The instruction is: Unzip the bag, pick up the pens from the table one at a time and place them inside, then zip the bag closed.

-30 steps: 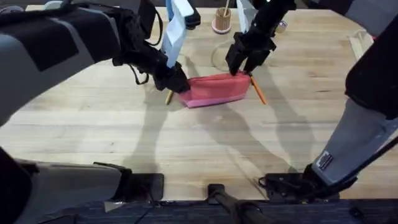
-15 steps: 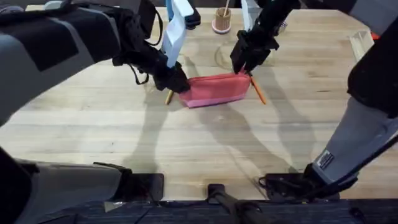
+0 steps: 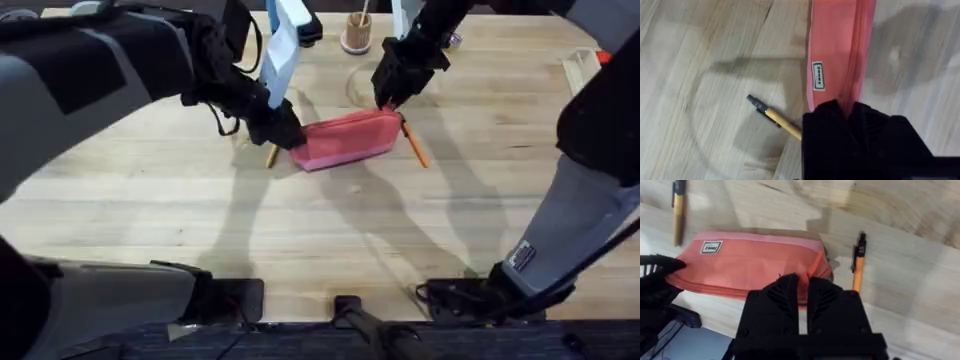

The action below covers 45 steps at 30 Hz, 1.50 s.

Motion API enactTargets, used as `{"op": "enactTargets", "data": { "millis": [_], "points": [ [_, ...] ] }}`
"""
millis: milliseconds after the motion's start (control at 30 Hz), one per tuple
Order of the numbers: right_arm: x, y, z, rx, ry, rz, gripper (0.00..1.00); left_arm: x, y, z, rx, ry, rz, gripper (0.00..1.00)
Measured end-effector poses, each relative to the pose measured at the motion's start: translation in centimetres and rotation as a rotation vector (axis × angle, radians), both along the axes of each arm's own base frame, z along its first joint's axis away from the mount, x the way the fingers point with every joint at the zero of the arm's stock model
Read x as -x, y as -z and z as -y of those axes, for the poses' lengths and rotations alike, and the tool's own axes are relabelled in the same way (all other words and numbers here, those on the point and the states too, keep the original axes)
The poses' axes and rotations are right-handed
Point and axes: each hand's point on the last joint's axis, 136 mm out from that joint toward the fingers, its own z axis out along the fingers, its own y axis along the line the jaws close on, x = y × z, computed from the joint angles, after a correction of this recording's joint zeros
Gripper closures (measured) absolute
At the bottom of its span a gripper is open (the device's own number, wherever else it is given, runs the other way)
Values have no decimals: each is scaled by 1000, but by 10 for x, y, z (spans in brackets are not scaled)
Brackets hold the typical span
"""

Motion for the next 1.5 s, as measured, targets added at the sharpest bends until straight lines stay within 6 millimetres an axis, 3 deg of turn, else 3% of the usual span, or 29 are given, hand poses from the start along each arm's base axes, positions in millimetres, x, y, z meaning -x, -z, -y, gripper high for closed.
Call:
{"op": "enactTargets", "data": {
  "millis": [433,733,1100,1500],
  "points": [
    [-1,-3,3,16,-32,12,950,0,-1,2,7,5,5,959],
    [2,-7,-7,-50,-72,4,970,0,1,0,-7,1,0,959],
    [4,-17,-45,-223,-115,8,971,-1,6,-12,-60,-27,-6,959],
    [21,-18,-90,-228,-235,37,971,-2,11,-25,-117,-55,-13,959]
  ]
}}
